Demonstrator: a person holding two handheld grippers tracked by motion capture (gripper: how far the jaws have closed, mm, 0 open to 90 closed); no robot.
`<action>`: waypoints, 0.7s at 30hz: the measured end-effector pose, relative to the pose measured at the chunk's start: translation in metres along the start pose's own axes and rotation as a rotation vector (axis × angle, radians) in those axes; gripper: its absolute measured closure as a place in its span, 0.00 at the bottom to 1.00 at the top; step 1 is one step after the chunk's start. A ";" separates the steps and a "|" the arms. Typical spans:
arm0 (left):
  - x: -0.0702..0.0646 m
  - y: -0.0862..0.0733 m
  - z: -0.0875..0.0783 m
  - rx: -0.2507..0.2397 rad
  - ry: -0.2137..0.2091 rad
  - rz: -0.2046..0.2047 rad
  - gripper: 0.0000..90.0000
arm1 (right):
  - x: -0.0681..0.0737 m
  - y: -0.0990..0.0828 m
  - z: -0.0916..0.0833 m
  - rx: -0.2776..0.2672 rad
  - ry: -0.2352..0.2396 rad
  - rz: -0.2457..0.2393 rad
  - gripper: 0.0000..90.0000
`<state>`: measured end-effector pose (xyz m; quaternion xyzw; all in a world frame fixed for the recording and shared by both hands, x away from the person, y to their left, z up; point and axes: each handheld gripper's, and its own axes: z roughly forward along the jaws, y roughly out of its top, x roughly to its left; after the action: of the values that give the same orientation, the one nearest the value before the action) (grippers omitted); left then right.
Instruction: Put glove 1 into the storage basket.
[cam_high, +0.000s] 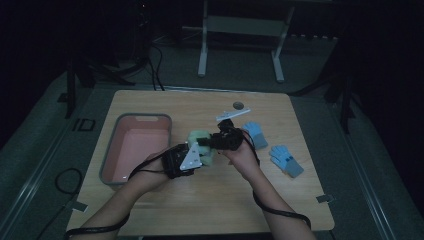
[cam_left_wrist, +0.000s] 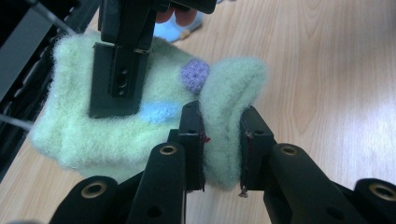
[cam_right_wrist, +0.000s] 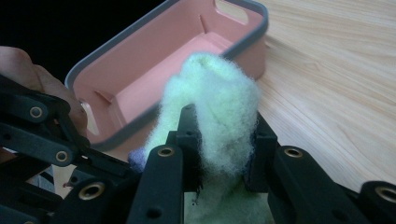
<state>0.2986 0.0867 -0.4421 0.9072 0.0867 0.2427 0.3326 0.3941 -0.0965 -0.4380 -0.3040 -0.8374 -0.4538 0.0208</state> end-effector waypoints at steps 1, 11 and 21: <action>0.001 -0.003 -0.003 0.004 0.005 -0.003 0.84 | 0.002 0.002 0.002 0.001 0.000 -0.004 0.81; 0.009 -0.023 -0.027 0.033 0.041 -0.015 0.84 | 0.021 0.023 0.029 0.011 0.022 -0.040 0.81; 0.015 -0.047 -0.051 0.062 0.069 -0.036 0.84 | 0.041 0.041 0.057 0.016 0.051 -0.059 0.81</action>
<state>0.2863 0.1564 -0.4328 0.9064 0.1221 0.2651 0.3052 0.3961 -0.0154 -0.4280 -0.2674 -0.8487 -0.4552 0.0311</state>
